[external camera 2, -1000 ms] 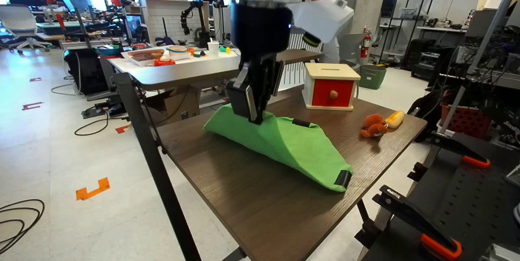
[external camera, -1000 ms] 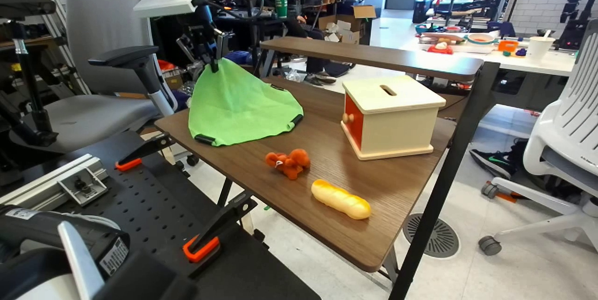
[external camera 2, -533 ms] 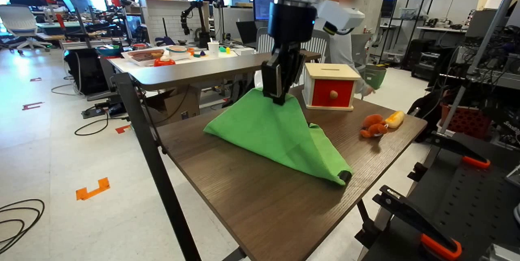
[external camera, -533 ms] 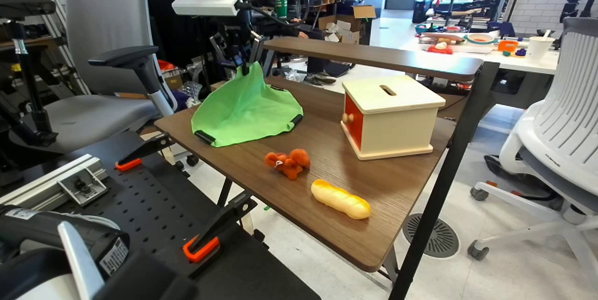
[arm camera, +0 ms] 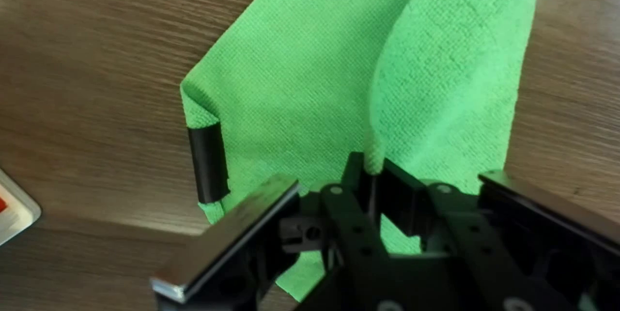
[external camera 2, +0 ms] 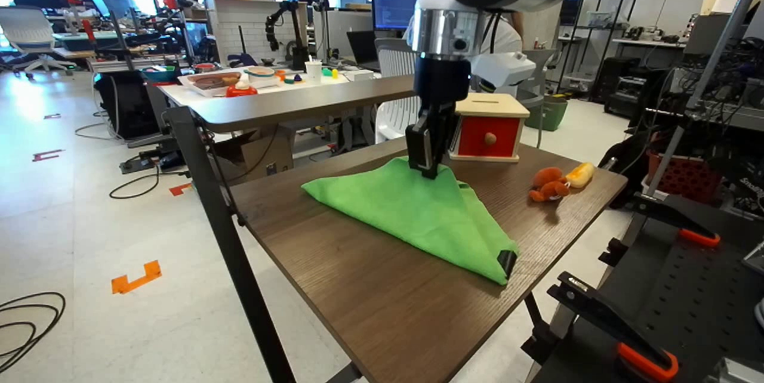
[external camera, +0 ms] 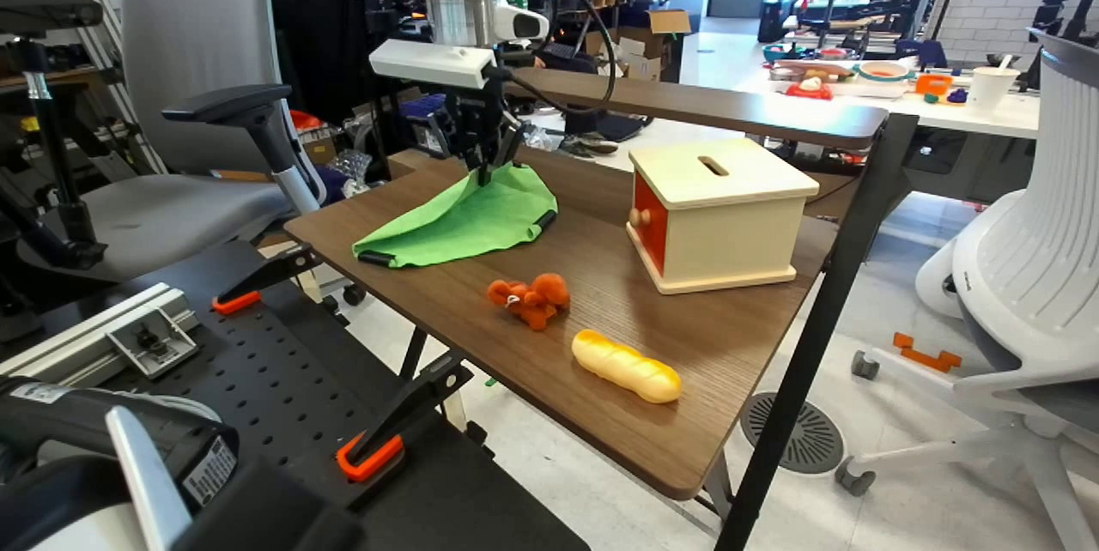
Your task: Fold the green cloth on the table
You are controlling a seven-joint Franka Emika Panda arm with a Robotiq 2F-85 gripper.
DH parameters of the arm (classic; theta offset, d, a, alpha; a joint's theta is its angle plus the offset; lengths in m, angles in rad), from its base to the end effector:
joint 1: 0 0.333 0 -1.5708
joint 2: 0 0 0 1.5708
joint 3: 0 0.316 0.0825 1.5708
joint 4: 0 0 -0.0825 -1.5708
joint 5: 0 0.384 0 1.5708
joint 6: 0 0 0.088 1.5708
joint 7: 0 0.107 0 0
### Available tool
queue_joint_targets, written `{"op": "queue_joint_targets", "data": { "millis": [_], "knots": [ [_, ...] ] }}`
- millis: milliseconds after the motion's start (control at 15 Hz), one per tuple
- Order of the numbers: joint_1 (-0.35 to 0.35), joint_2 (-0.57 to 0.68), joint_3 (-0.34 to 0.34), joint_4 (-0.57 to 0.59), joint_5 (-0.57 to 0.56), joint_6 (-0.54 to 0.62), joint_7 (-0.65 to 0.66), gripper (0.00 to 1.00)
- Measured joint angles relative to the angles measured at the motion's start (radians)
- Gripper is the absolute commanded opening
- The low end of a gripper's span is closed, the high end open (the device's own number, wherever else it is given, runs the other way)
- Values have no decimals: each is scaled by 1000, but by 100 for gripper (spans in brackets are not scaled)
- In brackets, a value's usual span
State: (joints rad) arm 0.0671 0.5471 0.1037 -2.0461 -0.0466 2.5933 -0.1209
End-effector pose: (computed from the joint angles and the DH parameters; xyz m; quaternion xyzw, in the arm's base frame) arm 0.5851 0.1017 0.1700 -0.9874 -0.1575 -0.0015 0.0148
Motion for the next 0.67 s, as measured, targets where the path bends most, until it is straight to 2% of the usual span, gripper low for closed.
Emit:
{"op": "queue_joint_targets", "data": {
  "millis": [333,400,467,667],
  "knots": [
    [0,79,-24,68,-1,-48,9,3],
    [0,91,-28,81,-1,-58,11,35],
    [0,102,-31,93,-1,-65,14,36],
    [0,121,-33,120,-1,-94,17,56]
  ]
}}
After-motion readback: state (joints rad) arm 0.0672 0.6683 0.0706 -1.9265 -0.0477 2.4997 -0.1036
